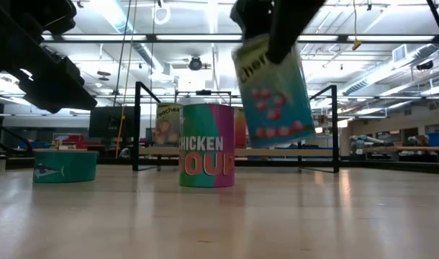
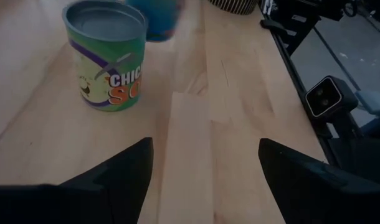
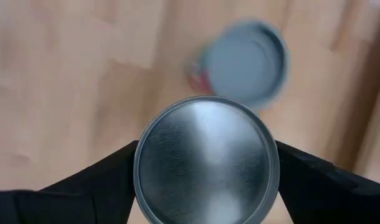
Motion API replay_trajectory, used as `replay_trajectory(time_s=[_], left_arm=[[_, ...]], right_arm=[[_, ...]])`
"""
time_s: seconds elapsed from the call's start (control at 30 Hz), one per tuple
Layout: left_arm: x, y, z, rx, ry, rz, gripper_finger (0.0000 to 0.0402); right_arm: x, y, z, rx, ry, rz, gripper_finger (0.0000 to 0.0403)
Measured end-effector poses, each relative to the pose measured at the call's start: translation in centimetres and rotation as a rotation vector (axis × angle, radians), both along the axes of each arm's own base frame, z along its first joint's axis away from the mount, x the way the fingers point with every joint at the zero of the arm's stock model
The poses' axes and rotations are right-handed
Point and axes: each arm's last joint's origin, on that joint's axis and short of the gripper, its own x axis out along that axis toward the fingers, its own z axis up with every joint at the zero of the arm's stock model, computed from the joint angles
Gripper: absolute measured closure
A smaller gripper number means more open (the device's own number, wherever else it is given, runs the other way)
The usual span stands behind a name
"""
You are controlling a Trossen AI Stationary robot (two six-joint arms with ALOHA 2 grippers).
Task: Pick and place cans onto a shelf
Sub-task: Put the canned cherries on the shelf
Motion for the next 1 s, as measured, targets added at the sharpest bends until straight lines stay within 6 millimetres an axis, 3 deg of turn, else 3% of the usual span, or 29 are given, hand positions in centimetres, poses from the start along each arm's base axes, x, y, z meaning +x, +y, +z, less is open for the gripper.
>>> replay_trajectory(time_s=[0.3, 0.67, 0.8, 1.0], left_arm=[[0.0, 0.0, 0.0, 0.021, -0.007, -0.001, 0.0106], [0.1, -0.1, 0.3, 0.033, -0.037, -0.010, 0.0106], [0.1, -0.1, 0.3, 0.025, -0.035, -0.009, 0.0106], [0.2, 0.1, 0.3, 0.027, -0.035, 0.002, 0.0106]], right_arm=[[0.7, -4.6, 0.5, -0.058, 0.043, -0.055, 0.0071], [0.7, -12.5, 3.0, -0.085, -0.040, -0.197, 0.0070], [-1.2, -14.6, 3.1, -0.062, -0.119, -0.238, 0.0070], [-4.4, -17.1, 1.1, -0.015, -0.293, -0.273, 0.0069]])
